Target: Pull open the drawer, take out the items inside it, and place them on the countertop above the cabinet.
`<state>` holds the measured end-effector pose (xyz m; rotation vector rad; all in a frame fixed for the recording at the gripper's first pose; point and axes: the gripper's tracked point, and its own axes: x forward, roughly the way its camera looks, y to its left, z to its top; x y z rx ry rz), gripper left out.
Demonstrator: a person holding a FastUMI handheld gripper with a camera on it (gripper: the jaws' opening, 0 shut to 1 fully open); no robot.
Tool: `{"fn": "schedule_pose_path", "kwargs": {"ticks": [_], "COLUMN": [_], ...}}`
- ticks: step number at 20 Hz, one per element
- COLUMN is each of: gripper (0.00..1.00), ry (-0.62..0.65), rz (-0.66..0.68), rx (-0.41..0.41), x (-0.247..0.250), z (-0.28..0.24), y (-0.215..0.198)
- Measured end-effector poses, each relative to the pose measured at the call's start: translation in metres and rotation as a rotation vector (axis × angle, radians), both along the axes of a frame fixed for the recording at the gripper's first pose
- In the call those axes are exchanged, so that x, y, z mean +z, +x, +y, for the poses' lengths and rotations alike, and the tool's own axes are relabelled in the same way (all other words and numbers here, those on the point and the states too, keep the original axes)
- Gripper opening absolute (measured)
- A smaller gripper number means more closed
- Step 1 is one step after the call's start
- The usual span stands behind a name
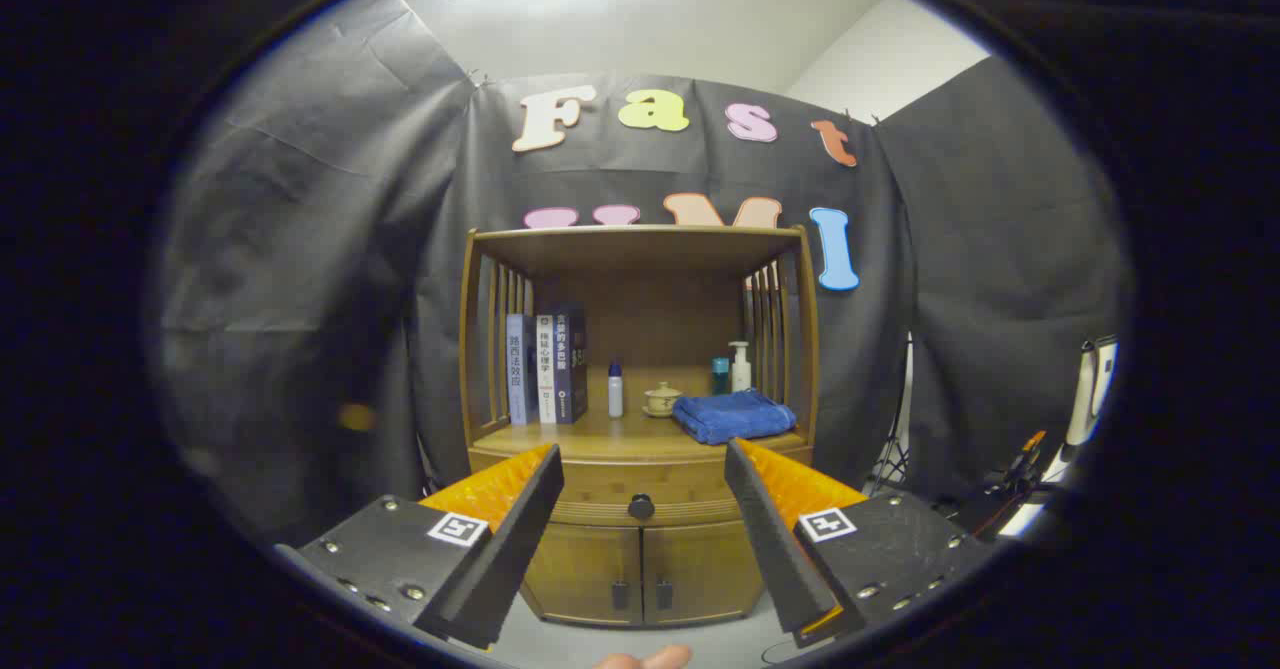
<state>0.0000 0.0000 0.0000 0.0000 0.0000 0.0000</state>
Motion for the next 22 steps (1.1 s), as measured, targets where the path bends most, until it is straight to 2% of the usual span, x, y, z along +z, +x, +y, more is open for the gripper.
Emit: {"fn": "schedule_pose_path", "kwargs": {"ticks": [16,22], "gripper": [0.97,0.97], "ry": [-0.004,0.012], "rz": [0.017,0.051], "rx": [-0.005,-0.011], "x": [-0.005,-0.021], "z": [-0.005,-0.005], "y": [0.001,0.003]}}
